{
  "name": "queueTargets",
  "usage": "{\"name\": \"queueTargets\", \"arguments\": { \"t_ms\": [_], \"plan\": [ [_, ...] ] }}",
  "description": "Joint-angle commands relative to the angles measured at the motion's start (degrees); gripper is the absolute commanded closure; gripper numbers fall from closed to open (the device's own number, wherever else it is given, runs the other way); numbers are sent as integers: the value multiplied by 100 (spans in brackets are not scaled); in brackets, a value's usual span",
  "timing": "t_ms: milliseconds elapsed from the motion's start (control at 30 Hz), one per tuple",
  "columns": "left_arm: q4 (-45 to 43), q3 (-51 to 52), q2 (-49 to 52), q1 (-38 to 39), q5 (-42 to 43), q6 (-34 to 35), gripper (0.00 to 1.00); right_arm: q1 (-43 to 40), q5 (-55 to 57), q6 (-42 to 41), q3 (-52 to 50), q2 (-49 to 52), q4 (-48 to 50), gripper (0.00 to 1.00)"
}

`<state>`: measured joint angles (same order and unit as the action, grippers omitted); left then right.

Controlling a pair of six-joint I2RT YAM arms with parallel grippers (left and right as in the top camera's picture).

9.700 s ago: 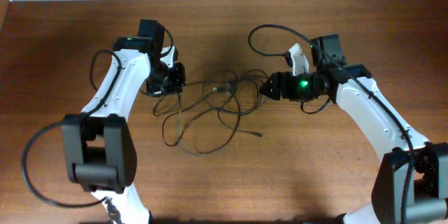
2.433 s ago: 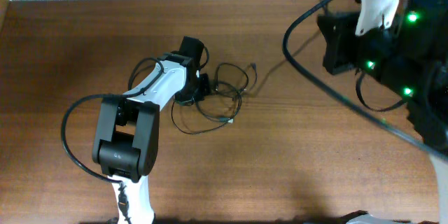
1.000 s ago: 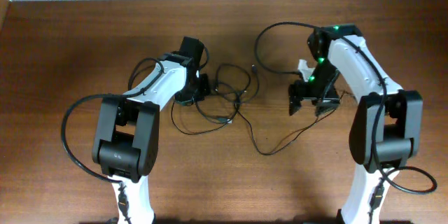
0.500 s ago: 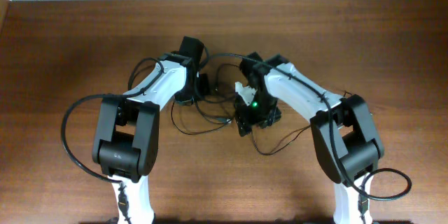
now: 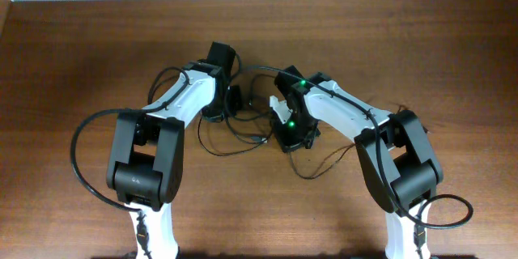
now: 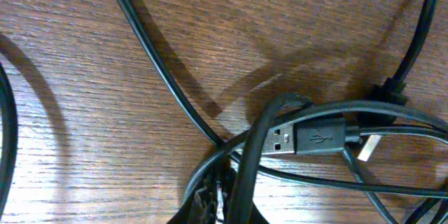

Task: Untangle cables
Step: 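Pull the held black cable rightward with the right gripper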

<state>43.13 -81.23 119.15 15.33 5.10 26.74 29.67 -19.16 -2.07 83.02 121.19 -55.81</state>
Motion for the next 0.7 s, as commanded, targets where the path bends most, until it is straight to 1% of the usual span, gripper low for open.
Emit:
{"name": "queueTargets", "arguments": {
  "t_ms": [0, 67, 267, 400, 500, 567, 667],
  "plan": [
    [22, 164, 236, -44, -304, -74, 94, 31, -11, -37, -59, 13, -70, 96],
    [-26, 164, 236, -44, -302, -74, 94, 31, -37, -35, -57, -195, -164, 96],
    [-68, 164, 236, -46, -302, -74, 94, -15, 90, -26, -57, -2011, -293, 96],
    [-68, 164, 236, -44, -299, -74, 94, -459, 90, -33, -55, -3189, -540, 96],
    [-68, 164, 236, -44, -299, -74, 94, -844, 4, -31, -55, -3696, -599, 96],
    [-66, 164, 236, -44, -299, -74, 94, -1239, -540, -28, -46, -3987, -566, 96],
    [-66, 164, 236, -44, -299, -74, 94, -1952, -2516, -28, -39, -4256, -72, 96]
  ]
}}
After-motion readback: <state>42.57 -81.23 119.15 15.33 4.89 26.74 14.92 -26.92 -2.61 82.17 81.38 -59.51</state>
